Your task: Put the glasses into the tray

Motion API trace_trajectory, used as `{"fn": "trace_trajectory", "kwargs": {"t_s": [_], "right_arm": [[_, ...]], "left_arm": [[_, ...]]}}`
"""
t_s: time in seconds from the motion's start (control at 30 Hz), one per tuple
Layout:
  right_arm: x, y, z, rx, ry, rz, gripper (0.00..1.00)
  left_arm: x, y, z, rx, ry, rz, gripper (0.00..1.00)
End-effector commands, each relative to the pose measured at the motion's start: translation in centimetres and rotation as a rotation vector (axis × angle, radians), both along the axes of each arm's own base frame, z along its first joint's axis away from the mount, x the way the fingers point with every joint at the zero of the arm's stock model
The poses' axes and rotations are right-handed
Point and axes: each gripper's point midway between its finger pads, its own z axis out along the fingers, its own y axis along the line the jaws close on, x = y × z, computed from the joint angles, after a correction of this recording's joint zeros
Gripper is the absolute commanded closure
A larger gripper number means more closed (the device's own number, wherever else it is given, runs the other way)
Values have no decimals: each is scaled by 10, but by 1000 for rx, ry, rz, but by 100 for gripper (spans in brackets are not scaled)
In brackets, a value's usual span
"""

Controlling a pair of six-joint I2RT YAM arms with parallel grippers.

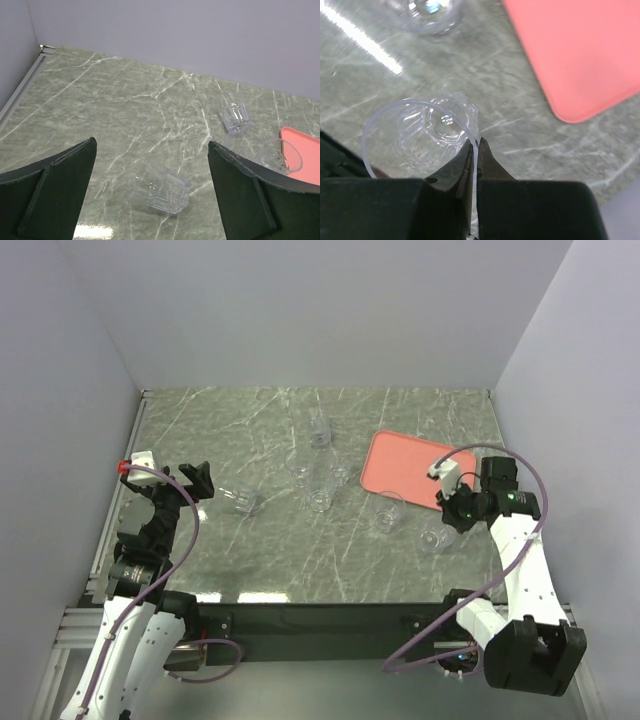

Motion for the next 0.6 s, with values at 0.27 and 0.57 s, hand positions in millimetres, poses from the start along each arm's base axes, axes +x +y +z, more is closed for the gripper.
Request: {"fn": "trace_trajectory", "kwargs": {"t_s": [0.27,0.57], "right_arm": [[91,-45,62,80,-308,-430,100],[136,-86,80,134,-398,-805,100]], "left_arm": [[-2,-2,11,10,-46,-16,1],[-3,-3,12,10,-49,-19,1]]}}
